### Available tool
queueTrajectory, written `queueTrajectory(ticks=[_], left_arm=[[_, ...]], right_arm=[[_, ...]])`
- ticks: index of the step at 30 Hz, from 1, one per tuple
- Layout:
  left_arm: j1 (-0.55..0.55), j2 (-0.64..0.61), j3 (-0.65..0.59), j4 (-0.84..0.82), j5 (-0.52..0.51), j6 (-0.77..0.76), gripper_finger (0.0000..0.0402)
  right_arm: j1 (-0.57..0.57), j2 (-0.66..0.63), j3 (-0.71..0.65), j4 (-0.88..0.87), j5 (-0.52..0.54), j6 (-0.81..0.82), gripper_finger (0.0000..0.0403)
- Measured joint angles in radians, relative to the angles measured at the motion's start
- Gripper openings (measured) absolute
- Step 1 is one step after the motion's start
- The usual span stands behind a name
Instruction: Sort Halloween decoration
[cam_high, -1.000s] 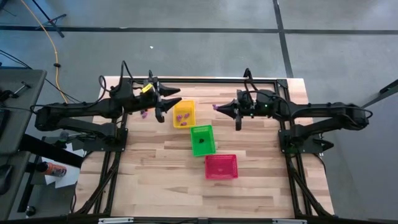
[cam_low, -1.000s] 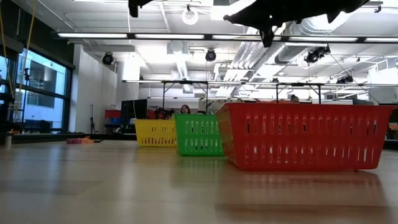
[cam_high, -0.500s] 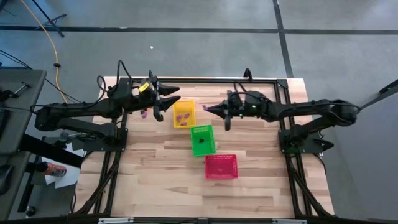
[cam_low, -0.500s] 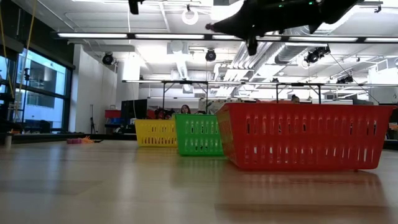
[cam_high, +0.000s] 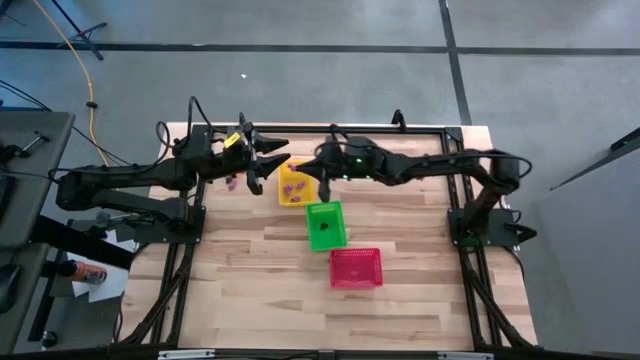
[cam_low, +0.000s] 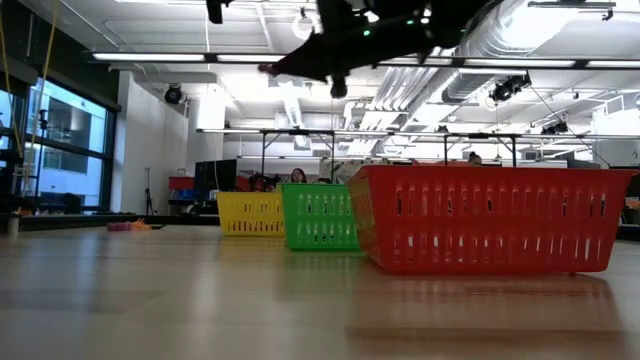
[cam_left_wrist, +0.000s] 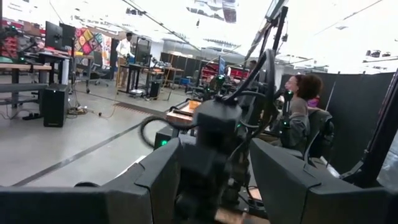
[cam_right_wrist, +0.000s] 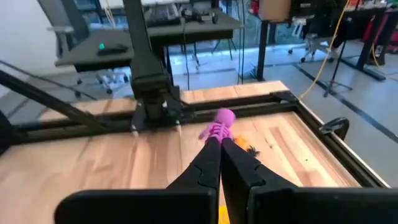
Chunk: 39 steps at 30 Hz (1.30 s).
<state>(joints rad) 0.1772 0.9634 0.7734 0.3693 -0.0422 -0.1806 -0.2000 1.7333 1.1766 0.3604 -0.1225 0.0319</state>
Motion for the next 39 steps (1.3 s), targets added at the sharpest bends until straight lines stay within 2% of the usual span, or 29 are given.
queueTrajectory(ticks=[7, 13, 20, 26, 29, 34, 37, 39], left_arm=[[0.0, -0.017, 0.0, 0.003, 0.0, 0.0, 0.0181], [0.0, -0.022, 0.0, 0.001, 0.0, 0.001, 0.0181], [0.0, -0.022, 0.0, 0.002, -0.001, 0.044, 0.0181], [0.0, -0.03, 0.0, 0.004, -0.003, 0.052, 0.0181], [0.0, -0.029, 0.0, 0.002, -0.003, 0.052, 0.0181], [0.0, -0.029, 0.0, 0.003, -0.003, 0.052, 0.0181], [0.0, -0.032, 0.0, 0.001, -0.003, 0.052, 0.0181], [0.0, -0.035, 0.0, 0.005, -0.003, 0.052, 0.0181]], right_arm=[[-0.003, 0.04, 0.075, -0.097, -0.017, -0.053, 0.0001], [-0.017, 0.066, 0.072, -0.212, 0.04, -0.037, 0.0001], [-0.017, 0.16, 0.071, -0.144, 0.043, -0.036, 0.0], [-0.02, 0.205, 0.071, -0.151, 0.097, 0.028, 0.0007], [-0.019, 0.205, 0.071, -0.149, 0.095, 0.035, 0.0039], [-0.022, 0.205, 0.107, -0.167, 0.095, 0.058, 0.0128], [-0.03, 0.193, 0.148, -0.256, 0.069, 0.048, 0.017], [-0.041, 0.168, 0.179, -0.338, 0.051, 0.03, 0.0183]])
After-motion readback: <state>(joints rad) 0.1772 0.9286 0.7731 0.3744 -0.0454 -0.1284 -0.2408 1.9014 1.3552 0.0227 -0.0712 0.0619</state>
